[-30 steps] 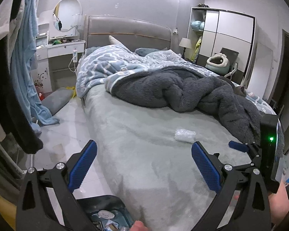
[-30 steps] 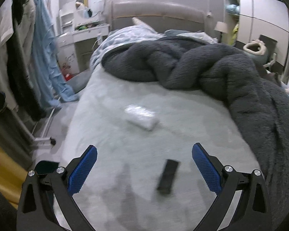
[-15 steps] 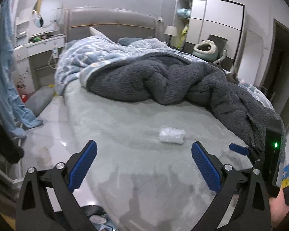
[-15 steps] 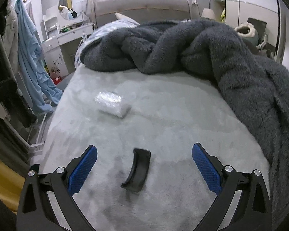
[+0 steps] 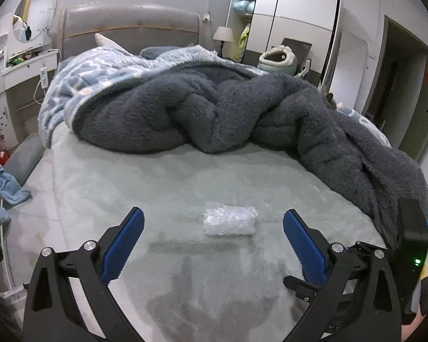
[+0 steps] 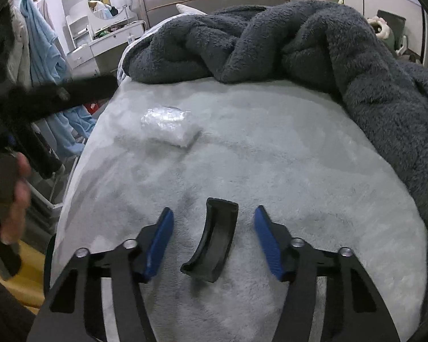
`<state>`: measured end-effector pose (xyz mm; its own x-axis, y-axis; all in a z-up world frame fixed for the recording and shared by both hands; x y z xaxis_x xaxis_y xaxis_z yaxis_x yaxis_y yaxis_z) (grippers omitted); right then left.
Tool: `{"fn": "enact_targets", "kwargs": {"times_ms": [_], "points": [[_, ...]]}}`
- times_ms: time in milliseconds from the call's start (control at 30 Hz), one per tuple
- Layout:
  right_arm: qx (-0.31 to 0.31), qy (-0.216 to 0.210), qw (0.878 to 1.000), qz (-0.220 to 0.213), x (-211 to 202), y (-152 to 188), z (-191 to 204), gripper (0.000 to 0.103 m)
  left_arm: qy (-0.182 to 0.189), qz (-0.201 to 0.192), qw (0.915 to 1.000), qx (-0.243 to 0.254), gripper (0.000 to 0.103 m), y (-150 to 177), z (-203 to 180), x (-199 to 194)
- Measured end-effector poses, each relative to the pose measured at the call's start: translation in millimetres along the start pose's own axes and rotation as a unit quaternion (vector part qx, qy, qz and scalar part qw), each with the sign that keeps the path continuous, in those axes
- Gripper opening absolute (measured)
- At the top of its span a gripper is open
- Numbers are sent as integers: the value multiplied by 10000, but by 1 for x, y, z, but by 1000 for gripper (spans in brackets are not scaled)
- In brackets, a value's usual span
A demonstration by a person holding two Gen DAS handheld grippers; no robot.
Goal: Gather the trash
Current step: 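Grasp the black curved rubber piece with the right tool while the left tool grasps the clear bubble-wrap bundle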
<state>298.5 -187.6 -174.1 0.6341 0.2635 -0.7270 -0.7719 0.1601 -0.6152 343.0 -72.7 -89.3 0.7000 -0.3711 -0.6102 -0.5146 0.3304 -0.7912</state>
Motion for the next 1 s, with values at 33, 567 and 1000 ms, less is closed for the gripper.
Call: {"fn": "enact_targets", "kwargs": {"times_ms": [33,567,1000], "points": [[63,-47,10000,8,-1,-2,-1,46,24,58,10000,30,99,3,-3,6],[471,-698,9964,-26,-30,-16,-18,20,-67,673,9977,110,97,15,-15,73],[714,-812,9941,19,-43,-15,-45,20,-91,1080,9941,-20,61,28,-18,86]]}}
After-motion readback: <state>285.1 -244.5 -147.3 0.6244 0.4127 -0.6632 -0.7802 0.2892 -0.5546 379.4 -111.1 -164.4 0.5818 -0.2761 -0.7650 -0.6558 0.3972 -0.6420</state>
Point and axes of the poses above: each gripper's, at about its wrist camera, not at the fingertips, and x roughly the way its jaws point, z to its left, y to its underside, the point moved 8 cm from there along x, roughly the way its jaws point, and after that the axes turned 14 degrees about x, right-handed, at the moved point
